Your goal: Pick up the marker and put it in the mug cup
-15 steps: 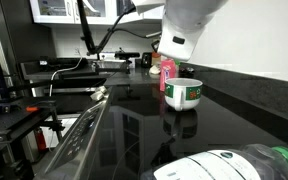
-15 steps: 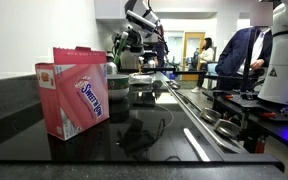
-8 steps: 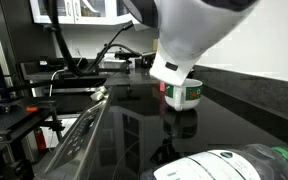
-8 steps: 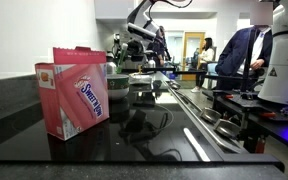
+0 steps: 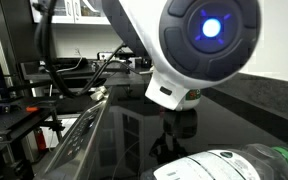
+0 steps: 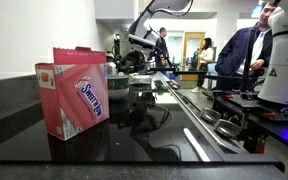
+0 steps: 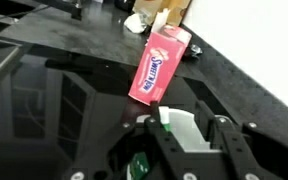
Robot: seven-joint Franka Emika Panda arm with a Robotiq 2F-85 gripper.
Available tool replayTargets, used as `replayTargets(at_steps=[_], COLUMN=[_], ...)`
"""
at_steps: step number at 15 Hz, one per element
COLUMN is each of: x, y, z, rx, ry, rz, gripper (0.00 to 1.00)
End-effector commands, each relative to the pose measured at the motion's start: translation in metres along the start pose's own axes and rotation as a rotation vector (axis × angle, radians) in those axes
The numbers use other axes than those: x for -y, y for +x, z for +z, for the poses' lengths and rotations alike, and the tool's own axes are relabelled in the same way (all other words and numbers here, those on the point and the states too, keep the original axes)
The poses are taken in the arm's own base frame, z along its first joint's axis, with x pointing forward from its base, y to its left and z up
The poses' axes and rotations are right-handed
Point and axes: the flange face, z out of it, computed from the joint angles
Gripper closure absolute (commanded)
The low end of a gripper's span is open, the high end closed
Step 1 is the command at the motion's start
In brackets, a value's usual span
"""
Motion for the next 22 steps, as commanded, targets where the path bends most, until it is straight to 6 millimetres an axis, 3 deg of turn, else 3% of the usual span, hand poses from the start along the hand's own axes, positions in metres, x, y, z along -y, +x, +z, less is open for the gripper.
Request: replayTargets(at_steps=[1, 4, 5, 9, 15, 22], x=[0.011, 0.019, 0.021, 0.03, 0.035, 0.017], y=[-0.012, -0.032, -0.044, -0.085, -0.138, -0.172], z=[-0.006, -0.013, -0.015, -0.017, -0.003, 0.001], rx=[-0.019, -0.07, -0.088, -0.256, -0.552, -0.837], ry=[-0.006, -0.03, -0.061, -0.169, -0.279, -0.356], rz=[-0.028, -0.059, -0.025, -0.059, -0.173, -0.2], gripper=[0.26, 0.03, 0.0, 0.0, 0.0, 0.0])
